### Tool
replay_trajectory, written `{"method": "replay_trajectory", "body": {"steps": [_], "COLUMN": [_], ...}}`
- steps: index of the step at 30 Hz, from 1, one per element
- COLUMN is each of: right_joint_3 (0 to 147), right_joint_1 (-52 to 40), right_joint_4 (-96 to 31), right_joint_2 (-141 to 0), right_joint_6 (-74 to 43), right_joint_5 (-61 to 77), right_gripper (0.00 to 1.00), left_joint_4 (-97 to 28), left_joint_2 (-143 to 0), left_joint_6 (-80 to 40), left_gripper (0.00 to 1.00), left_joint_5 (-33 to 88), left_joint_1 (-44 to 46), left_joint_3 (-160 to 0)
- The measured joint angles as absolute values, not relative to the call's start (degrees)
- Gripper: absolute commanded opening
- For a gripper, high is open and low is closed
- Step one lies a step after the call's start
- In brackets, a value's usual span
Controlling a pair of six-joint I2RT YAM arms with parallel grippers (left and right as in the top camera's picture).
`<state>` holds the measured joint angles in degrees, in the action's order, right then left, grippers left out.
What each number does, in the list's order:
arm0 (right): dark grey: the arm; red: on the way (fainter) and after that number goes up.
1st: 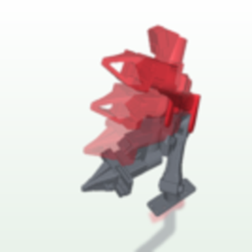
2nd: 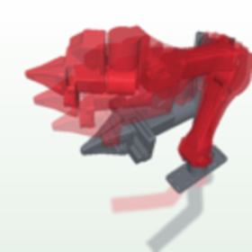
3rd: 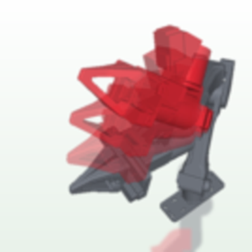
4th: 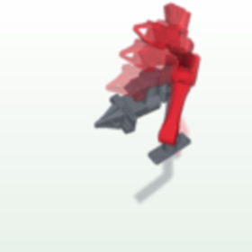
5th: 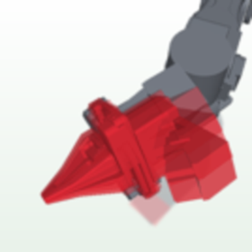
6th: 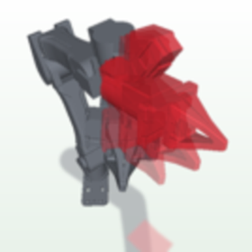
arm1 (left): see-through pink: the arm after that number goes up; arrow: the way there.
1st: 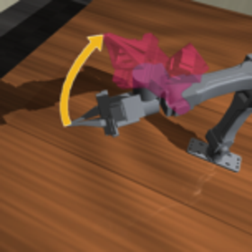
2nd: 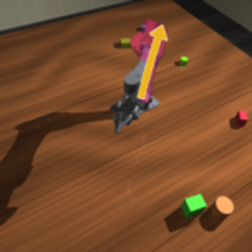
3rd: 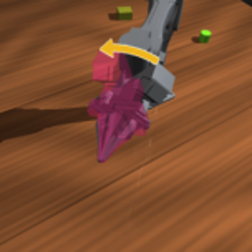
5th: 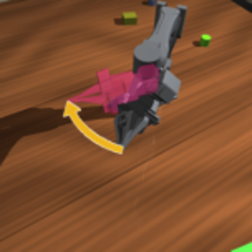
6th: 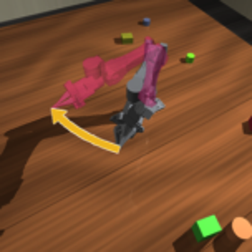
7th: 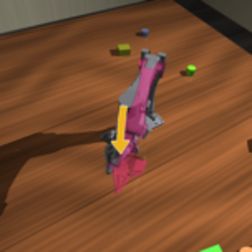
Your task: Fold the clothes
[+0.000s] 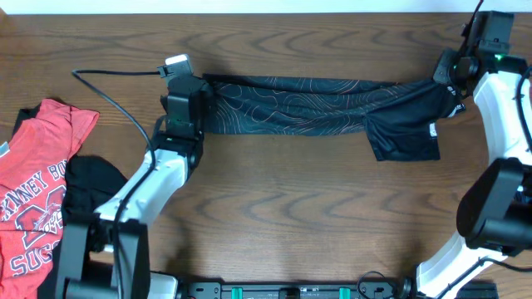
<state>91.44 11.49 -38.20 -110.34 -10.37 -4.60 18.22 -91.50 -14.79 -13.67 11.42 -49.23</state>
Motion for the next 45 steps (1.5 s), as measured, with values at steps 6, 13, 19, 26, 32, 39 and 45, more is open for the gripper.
{"method": "replay_trajectory", "body": {"steps": [6,13,19,26,32,39,45], "right_joint_3": [91.5,91.9,92.7,92.7,92.9,92.9,92.9], "right_joint_1": [13.3,18.1,19.1,19.1,19.1,19.0,17.0], "right_joint_4": [-37.7,-36.4,-36.1,-35.0,-33.0,-29.3,-28.7], "right_joint_2": [-113.1,-114.0,-114.0,-114.0,-114.9,-120.6,-124.0], "right_joint_6": [-11.4,-14.3,-15.2,-16.3,-16.9,-17.7,-17.6], "right_joint_5": [-3.4,1.6,5.4,6.1,6.3,5.8,5.9], "right_gripper": [0.01,0.01,0.01,0.01,0.01,0.99,0.99], "left_joint_4": [18.3,18.3,18.2,18.9,21.4,24.7,25.1], "left_joint_2": [-95.4,-96.7,-96.7,-98.8,-102.0,-105.0,-106.6], "left_joint_6": [-14.5,-14.7,-14.8,-14.8,-14.8,-15.0,-15.1], "left_gripper": [0.06,0.06,0.06,0.06,0.06,0.98,0.98], "left_joint_5": [-13.7,-13.6,-13.3,-13.2,-12.4,-12.6,-12.6], "left_joint_1": [11.0,7.7,6.7,6.5,6.5,6.1,5.8], "left_joint_3": [-51.1,-52.2,-52.2,-52.6,-52.6,-52.7,-52.7]}}
